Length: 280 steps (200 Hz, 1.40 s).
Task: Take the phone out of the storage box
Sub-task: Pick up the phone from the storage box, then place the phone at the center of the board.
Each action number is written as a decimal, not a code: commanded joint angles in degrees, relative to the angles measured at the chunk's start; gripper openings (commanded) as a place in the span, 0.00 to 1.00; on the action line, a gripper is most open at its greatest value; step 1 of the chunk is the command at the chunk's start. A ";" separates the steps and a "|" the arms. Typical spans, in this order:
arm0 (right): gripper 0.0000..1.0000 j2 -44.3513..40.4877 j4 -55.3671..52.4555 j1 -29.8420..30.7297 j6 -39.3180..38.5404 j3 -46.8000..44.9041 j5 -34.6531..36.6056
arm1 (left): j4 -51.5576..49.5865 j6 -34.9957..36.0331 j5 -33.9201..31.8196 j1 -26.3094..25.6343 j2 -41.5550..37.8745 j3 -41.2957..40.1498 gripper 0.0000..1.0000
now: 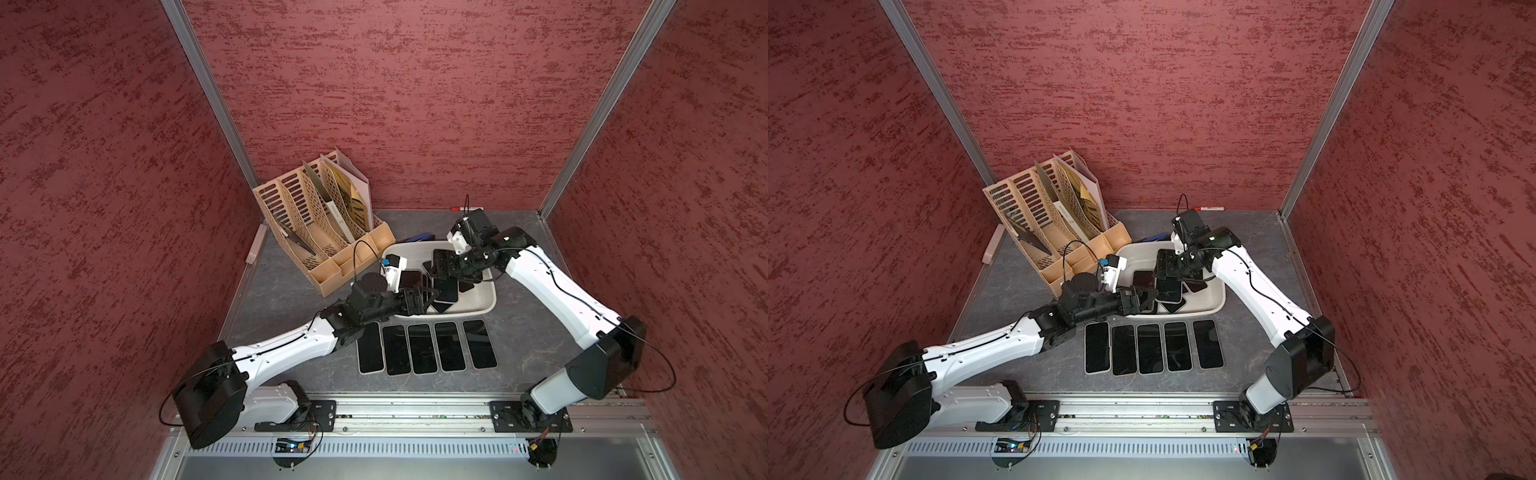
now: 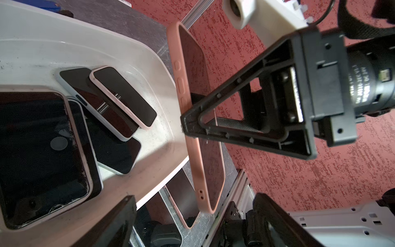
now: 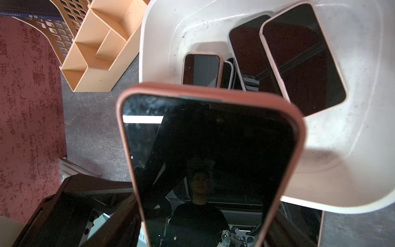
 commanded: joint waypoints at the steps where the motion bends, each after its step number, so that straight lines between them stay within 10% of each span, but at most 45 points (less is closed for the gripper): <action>1: 0.78 -2.43 0.71 0.10 0.70 0.70 -2.88 | 0.62 0.15 -0.54 -0.41 1.05 2.00 0.90; 67: 0.79 -3.27 1.59 0.07 1.32 -0.32 -4.45 | 0.60 0.30 1.87 -1.14 6.94 6.00 0.64; 136: 0.93 -3.83 2.35 0.10 0.83 -1.56 -5.80 | 3.85 -3.63 3.96 -0.49 11.09 7.39 0.00; 199: 0.98 0.91 -0.55 -4.78 -8.92 1.75 2.28 | -5.84 -9.59 1.16 2.44 -0.76 -1.95 0.00; 280: 0.98 9.25 4.08 -9.97 -16.12 2.25 0.41 | -57.69 -16.28 -10.03 4.66 -37.13 -10.78 0.00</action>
